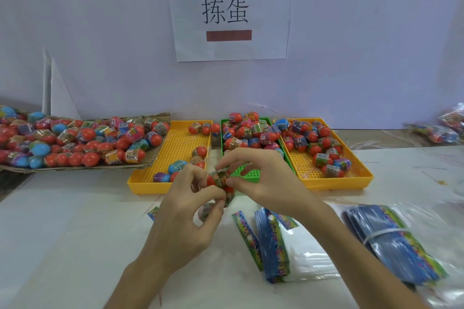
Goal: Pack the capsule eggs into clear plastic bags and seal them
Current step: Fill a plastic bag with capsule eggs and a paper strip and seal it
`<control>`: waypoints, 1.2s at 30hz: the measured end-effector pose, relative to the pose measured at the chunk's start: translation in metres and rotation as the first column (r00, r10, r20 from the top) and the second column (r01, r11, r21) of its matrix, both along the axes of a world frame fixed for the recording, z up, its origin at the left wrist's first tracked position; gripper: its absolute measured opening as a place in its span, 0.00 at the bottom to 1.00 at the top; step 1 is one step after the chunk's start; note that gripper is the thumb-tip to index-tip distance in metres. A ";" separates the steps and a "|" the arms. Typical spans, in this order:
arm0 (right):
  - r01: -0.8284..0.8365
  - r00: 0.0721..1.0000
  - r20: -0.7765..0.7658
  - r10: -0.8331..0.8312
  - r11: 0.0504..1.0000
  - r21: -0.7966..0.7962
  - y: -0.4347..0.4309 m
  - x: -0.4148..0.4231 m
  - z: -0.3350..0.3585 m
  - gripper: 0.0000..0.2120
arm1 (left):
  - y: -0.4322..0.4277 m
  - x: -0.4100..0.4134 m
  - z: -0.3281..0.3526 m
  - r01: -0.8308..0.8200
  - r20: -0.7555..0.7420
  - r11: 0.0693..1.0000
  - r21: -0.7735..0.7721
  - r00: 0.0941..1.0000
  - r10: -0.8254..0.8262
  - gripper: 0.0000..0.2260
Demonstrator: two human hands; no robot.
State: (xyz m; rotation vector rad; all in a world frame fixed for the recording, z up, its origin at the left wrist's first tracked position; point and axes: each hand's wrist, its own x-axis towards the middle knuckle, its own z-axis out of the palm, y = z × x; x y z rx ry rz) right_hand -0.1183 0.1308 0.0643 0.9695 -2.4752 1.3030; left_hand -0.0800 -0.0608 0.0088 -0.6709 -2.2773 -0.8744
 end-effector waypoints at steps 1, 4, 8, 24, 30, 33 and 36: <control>-0.007 1.000 -0.004 0.007 1.000 0.008 0.000 0.000 0.000 0.15 | 0.000 0.000 0.000 0.002 0.000 1.000 -0.003 1.000 -0.002 0.06; -0.027 0.999 -0.018 0.027 0.999 -0.017 -0.005 0.001 -0.004 0.17 | 0.000 -0.001 0.000 0.010 -0.005 1.000 -0.020 1.000 -0.011 0.06; -0.022 1.000 -0.012 0.021 0.995 -0.102 -0.011 0.001 -0.011 0.17 | -0.001 -0.002 0.000 0.002 -0.016 1.000 -0.016 1.000 -0.002 0.06; 0.046 0.999 0.036 -0.038 0.968 -0.247 0.003 -0.007 0.000 0.08 | -0.001 -0.001 -0.002 0.014 -0.025 1.000 0.022 1.000 -0.013 0.06; 0.777 0.614 -0.049 -0.788 0.593 0.212 0.074 -0.039 -0.008 0.15 | 0.000 -0.001 -0.001 -0.005 -0.055 1.000 0.020 0.998 0.006 0.07; 0.739 0.550 0.024 -0.835 0.500 0.452 0.085 -0.045 -0.021 0.22 | 0.001 -0.001 -0.001 -0.006 -0.065 1.000 0.015 0.998 0.007 0.07; 0.748 0.550 0.059 -0.833 0.523 0.408 0.084 -0.048 -0.026 0.22 | 0.001 -0.001 -0.002 -0.012 -0.058 1.000 0.018 0.998 0.013 0.07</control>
